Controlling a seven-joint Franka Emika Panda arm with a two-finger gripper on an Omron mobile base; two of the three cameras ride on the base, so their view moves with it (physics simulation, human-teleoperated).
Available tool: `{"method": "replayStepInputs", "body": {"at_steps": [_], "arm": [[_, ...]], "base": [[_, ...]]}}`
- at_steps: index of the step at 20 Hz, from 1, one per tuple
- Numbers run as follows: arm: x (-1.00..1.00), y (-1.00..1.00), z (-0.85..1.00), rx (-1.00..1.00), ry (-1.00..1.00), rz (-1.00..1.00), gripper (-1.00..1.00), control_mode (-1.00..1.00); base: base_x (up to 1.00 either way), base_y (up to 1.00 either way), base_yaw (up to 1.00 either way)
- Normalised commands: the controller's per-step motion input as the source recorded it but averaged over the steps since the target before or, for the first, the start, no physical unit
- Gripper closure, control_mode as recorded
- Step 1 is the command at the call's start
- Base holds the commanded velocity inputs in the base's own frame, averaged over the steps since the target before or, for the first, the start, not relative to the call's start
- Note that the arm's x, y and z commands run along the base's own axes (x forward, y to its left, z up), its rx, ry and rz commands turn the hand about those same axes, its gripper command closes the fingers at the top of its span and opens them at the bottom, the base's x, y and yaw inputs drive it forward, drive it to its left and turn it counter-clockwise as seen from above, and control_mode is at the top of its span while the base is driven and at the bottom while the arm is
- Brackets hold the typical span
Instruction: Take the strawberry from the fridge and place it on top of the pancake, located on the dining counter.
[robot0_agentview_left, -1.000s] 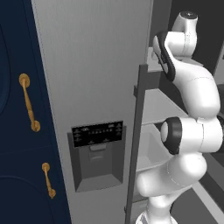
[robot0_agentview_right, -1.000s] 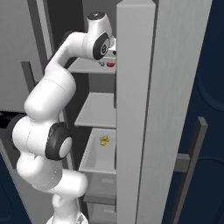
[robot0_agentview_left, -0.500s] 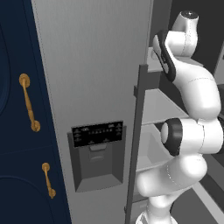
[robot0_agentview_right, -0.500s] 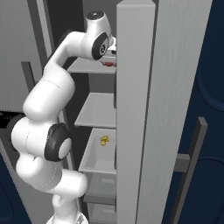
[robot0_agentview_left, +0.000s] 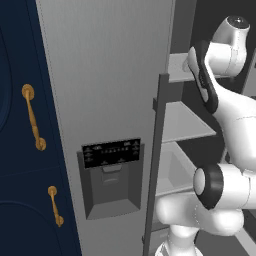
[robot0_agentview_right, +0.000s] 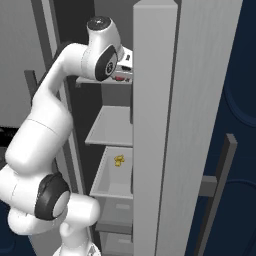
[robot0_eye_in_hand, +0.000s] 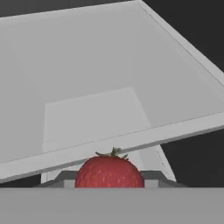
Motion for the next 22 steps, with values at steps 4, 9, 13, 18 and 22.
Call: {"method": "replayStepInputs", "body": {"at_steps": [4,9,13,18,22], "arm": [[-1.0,0.17,0.16,0.0,0.03,0.0,1.0,-1.0],[-1.0,0.42,-0.07,-0.03,0.2,0.01,1.0,-1.0],[-1.0,0.15,-0.51,0.0,0.13,0.05,1.0,-1.0],[-1.0,0.02,-0.76,0.0,0.11,0.07,1.0,-1.0],[-0.96,0.12,-0.92,-0.07,0.15,0.07,1.0,-1.0]], "base": [[0.0,0.0,0.0],[0.0,0.0,0.0],[0.0,0.0,0.0],[0.0,0.0,0.0],[0.0,0.0,0.0]]}}
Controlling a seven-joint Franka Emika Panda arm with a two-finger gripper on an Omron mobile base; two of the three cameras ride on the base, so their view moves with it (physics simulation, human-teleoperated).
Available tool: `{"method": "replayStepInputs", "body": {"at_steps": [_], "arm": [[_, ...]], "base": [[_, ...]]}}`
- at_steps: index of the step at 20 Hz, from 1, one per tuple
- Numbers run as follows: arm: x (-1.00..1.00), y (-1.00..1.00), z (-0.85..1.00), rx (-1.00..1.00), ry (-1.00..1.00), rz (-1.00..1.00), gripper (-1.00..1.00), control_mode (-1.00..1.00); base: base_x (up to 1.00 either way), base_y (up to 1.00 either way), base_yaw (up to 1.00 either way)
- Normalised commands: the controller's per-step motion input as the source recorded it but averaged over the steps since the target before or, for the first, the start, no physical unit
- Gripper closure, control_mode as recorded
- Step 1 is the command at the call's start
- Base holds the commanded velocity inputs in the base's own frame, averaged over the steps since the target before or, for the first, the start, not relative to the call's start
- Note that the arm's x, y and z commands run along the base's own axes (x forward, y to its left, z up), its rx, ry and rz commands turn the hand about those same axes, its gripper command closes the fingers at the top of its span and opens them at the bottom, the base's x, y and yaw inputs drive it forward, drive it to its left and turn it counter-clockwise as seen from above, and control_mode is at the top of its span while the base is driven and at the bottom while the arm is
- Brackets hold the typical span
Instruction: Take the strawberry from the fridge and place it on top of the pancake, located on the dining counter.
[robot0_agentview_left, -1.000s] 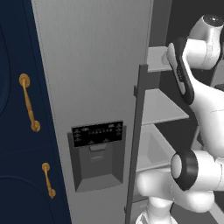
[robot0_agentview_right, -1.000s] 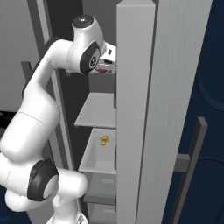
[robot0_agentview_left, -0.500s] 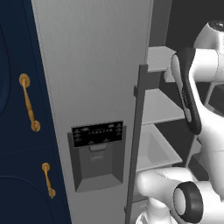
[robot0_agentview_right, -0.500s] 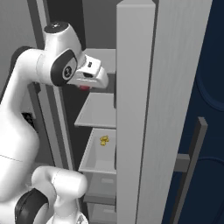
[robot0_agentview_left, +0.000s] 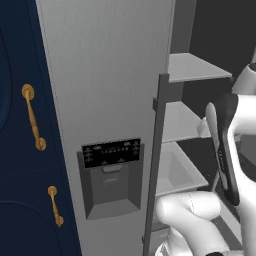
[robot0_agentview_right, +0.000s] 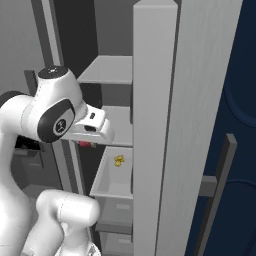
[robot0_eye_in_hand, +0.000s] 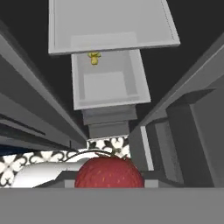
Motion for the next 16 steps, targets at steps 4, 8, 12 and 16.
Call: {"method": "replayStepInputs", "body": {"at_steps": [4,8,12,16], "arm": [[-0.54,0.36,-0.97,-0.16,0.27,0.01,1.0,-1.0],[-0.31,0.11,-0.74,-0.07,0.16,0.0,1.0,-1.0],[-0.23,0.0,-0.27,0.0,0.0,0.0,1.0,-1.0],[-0.35,0.0,-0.35,0.04,-0.02,0.0,1.0,-1.0]], "base": [[0.0,0.0,0.0],[0.0,0.0,0.0],[0.0,0.0,0.0],[0.0,0.0,0.0]]}}
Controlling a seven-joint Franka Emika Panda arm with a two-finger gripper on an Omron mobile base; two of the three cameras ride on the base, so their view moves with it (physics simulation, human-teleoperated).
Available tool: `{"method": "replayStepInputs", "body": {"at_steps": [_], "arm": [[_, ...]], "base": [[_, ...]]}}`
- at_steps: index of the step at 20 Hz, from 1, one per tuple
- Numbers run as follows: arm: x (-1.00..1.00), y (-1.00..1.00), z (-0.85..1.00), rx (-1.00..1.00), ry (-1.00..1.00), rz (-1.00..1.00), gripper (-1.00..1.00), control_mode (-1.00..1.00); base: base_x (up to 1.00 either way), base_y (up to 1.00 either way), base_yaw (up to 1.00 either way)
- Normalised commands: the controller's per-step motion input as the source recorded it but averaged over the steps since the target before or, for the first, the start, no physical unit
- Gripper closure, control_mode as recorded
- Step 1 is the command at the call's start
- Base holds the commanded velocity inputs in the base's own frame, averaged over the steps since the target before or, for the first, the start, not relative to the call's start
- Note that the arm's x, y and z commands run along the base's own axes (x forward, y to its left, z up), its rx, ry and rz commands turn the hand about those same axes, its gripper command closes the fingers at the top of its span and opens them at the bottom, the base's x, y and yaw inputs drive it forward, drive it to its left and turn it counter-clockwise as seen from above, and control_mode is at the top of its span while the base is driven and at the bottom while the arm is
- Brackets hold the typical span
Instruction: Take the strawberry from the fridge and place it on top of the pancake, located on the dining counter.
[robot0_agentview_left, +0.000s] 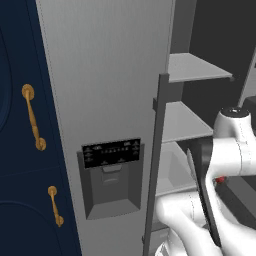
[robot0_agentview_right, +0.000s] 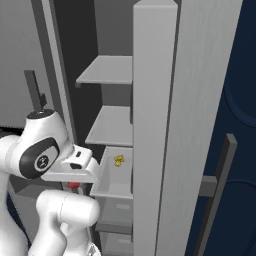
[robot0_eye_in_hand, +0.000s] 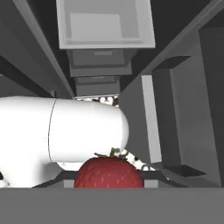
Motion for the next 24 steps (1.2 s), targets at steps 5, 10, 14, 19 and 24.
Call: {"method": "replayStepInputs", "body": {"at_steps": [5,10,14,19,24], "arm": [[-0.29,0.0,-0.43,0.13,-0.01,-0.01,1.0,-1.0],[-0.09,0.0,-0.07,0.03,-0.01,-0.01,1.0,1.0],[0.0,0.0,0.0,0.0,0.0,0.0,1.0,1.0],[0.0,0.0,0.0,0.0,0.0,0.0,1.0,1.0],[0.0,0.0,0.0,0.0,0.0,0.0,1.0,1.0]], "base": [[0.0,0.0,0.0],[-0.43,0.08,-0.03],[-0.71,0.33,-0.05],[-0.98,0.28,-0.1],[-1.0,-0.1,-0.31]]}}
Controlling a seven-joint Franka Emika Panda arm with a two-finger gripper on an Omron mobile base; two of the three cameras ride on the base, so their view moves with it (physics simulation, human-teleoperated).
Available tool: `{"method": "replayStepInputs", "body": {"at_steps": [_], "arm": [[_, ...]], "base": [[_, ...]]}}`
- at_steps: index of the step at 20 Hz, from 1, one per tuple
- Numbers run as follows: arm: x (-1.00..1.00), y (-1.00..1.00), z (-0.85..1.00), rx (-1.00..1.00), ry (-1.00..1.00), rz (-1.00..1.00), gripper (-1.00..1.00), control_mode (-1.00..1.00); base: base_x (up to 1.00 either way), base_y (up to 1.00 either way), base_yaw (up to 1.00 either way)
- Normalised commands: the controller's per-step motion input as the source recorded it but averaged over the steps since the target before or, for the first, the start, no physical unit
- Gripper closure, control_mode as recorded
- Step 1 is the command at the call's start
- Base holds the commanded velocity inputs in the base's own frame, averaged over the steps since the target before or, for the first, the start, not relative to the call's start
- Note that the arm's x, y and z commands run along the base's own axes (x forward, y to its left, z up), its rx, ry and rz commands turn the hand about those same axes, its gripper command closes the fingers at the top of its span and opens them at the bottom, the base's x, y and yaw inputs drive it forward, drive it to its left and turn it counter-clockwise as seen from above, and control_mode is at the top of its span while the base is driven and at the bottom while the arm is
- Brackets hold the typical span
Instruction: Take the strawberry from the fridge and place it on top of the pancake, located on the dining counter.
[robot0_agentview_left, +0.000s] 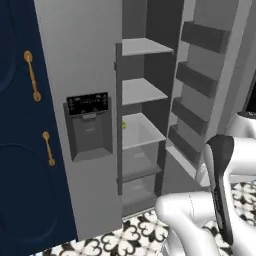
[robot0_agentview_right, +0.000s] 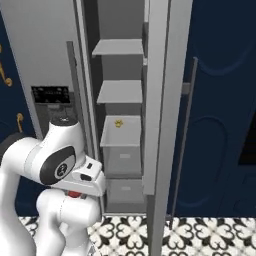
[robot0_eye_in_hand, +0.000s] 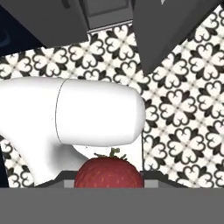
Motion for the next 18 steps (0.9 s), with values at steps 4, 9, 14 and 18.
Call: {"method": "replayStepInputs", "body": {"at_steps": [4,9,14,18], "arm": [[0.0,0.0,0.0,0.0,0.0,0.0,1.0,1.0],[0.0,0.0,0.0,0.0,0.0,0.0,1.0,1.0],[0.0,0.0,0.0,0.0,0.0,0.0,1.0,1.0],[0.0,0.0,0.0,0.0,0.0,0.0,1.0,1.0]], "base": [[-0.87,-0.3,-0.59],[-0.4,-0.48,-0.7],[-0.05,-0.57,-0.78],[0.0,-0.83,-0.77]]}}
